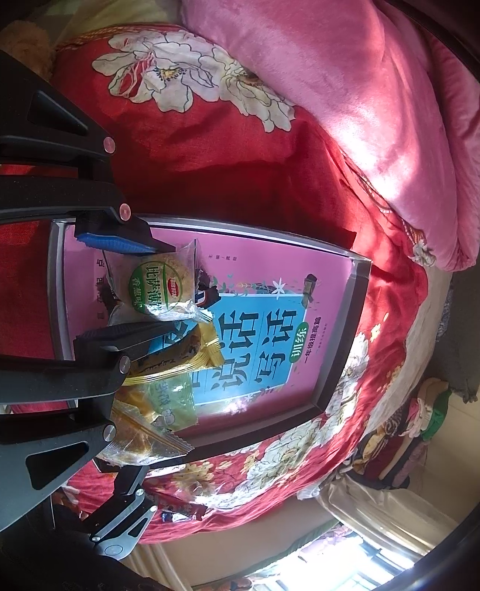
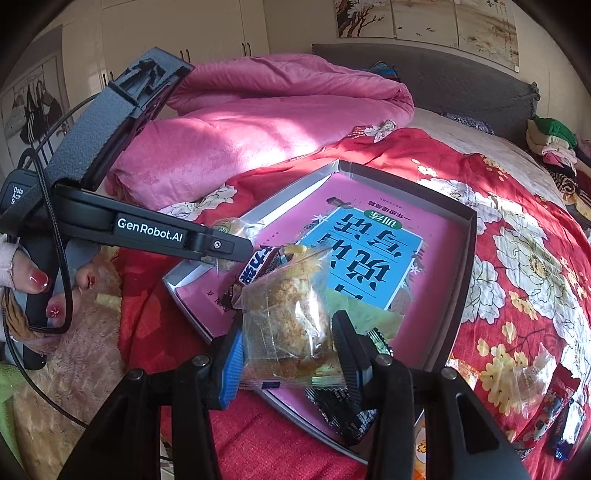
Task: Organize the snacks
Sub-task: 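Open the left tool over the tray while the right lowers the cookie bag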
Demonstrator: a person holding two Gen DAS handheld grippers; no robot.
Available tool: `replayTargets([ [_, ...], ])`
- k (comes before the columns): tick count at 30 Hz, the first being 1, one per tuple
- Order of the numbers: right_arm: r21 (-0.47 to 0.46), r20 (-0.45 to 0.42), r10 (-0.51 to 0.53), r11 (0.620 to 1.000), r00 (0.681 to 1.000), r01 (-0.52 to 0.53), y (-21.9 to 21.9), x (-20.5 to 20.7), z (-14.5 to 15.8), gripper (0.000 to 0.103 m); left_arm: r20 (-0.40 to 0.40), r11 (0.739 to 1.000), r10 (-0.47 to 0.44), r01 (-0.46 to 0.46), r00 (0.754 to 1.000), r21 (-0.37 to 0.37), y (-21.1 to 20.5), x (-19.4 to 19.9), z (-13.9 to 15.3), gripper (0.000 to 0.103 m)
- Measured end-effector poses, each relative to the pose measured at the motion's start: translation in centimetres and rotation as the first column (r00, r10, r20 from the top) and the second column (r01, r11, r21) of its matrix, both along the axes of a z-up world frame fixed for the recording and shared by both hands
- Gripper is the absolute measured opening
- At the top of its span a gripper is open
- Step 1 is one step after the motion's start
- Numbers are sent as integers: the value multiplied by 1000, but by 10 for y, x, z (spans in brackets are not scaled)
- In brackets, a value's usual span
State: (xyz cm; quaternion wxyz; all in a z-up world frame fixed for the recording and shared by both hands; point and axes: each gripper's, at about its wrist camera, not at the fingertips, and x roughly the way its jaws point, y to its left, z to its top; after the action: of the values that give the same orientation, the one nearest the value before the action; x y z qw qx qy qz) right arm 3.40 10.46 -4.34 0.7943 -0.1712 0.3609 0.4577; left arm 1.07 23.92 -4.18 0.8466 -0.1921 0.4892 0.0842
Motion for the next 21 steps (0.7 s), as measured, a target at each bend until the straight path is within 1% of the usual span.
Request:
replayTargets([
  [5, -34, 27, 32, 999, 999, -31, 5, -4, -7, 46, -3, 1000, -7, 7, 1000, 3, -1, 0, -1, 34],
  [8, -32, 29, 34, 999, 999, -33, 5, -4, -8, 46, -4, 1000, -7, 7, 1000, 7, -1, 1, -1, 34],
  [14, -45, 66, 53, 998, 996, -50, 7, -10, -7, 46, -9, 1000, -7, 7, 1000, 5, -1, 0, -1, 34],
  [21, -41, 55, 42, 998, 998, -40, 4, -11, -6, 46, -24, 1000, -15, 15, 1000, -1, -3, 1, -4, 34],
])
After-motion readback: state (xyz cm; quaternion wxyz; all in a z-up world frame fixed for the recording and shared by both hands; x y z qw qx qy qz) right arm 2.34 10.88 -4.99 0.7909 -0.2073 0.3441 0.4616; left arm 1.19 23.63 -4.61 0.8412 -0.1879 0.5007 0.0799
